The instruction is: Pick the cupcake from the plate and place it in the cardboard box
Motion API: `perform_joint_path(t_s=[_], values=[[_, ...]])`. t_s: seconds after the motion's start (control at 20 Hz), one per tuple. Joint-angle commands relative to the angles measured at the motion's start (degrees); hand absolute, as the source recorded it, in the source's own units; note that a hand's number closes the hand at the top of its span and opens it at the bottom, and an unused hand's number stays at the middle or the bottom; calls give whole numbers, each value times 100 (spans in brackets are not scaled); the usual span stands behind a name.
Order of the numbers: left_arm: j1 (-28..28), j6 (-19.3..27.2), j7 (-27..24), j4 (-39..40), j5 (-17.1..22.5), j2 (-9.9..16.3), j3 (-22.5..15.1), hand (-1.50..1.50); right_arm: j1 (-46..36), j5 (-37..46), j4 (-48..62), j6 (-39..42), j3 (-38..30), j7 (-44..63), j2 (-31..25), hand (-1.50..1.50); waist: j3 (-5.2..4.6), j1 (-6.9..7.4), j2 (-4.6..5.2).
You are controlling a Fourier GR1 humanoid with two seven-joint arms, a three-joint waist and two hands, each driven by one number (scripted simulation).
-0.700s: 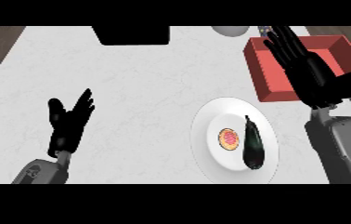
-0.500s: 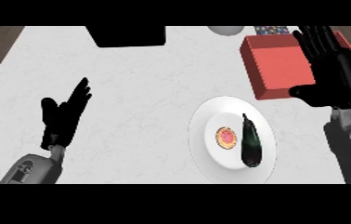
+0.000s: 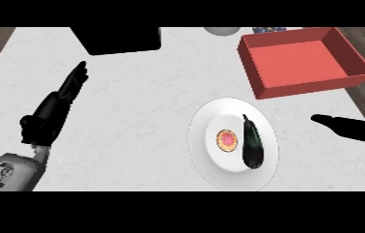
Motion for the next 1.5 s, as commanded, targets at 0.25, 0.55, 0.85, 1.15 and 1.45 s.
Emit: perform_joint_path(t_s=[0.25,0.55,0.85,1.15,1.45], values=[[77,-282,-218,-482,-105,37,-97,0,1732,2329,-2374,157,972,1590,-642,-150,15,477,147],[-234,-473,-171,-361,-182,-63,-204,0,1589,2697,-2915,1796,1854,3397,-1096,-150,4,693,220],[-307,-660,-320,-263,-219,-164,-239,0,340,2723,-3071,3147,2950,5308,-744,-150,-3,924,250],[-250,-667,-307,-291,-286,-195,-199,0,-581,2557,-2404,3840,3522,6397,72,-150,2,957,224],[-354,-729,-418,-70,-304,-243,-67,0,-1163,2498,-1662,4003,3636,6900,992,-150,5,852,232]])
